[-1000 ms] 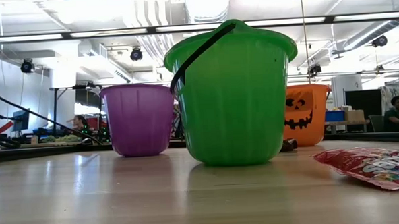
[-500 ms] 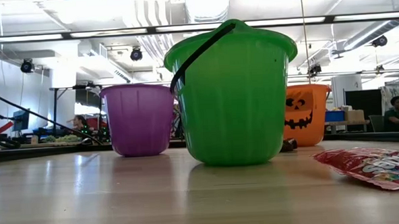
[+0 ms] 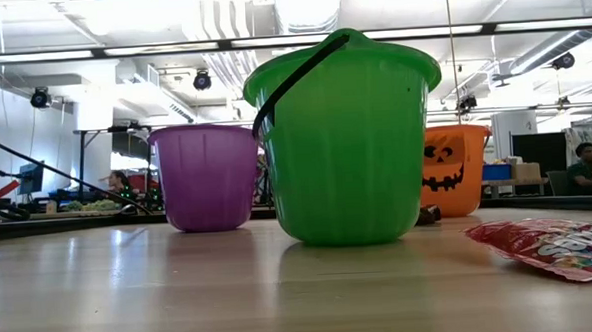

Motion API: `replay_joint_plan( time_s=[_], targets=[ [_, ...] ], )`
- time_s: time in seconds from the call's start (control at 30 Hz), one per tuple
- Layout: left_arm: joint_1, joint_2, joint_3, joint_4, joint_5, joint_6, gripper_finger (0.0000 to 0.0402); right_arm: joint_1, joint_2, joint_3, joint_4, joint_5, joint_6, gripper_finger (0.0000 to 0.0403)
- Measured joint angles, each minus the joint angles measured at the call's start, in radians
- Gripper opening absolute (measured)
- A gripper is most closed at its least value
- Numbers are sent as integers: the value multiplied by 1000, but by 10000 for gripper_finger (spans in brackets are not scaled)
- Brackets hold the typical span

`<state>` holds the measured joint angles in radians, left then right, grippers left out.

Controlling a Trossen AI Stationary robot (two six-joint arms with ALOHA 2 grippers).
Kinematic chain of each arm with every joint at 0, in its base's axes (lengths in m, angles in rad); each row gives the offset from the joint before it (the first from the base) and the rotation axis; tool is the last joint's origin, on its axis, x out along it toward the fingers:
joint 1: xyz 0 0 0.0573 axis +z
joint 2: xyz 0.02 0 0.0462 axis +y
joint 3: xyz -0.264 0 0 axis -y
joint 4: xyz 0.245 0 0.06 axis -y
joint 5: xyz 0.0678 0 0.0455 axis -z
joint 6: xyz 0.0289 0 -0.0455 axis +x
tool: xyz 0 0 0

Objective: Organize candy in baskets
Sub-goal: Put the brown chocolate bar into the orange bucket

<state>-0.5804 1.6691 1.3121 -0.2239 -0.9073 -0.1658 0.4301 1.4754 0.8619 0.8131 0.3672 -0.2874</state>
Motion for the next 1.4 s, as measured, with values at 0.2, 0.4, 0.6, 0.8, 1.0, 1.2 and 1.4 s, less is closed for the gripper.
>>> replay_joint_plan(
  time_s=[0.2,0.4,0.6,0.8,1.0,1.2,1.4],
  targets=[
    [2,0,0,5,0,0,43,-2,0,0,0,0,0,276],
    [2,0,0,7,0,0,43,-2,0,0,-1,-1,0,240],
    [2,0,0,9,0,0,43,-2,0,0,-13,-6,-1,172],
    [3,0,0,8,-1,0,43,-1,0,0,-17,-13,-3,90],
    [2,0,0,10,-2,-6,43,-1,0,0,-17,-37,-21,48],
    [2,0,0,20,0,-8,84,-1,0,0,-16,-38,-27,47],
    [-1,-3,0,-1,0,-6,165,-4,-5,0,-34,-22,-27,43]
  ],
)
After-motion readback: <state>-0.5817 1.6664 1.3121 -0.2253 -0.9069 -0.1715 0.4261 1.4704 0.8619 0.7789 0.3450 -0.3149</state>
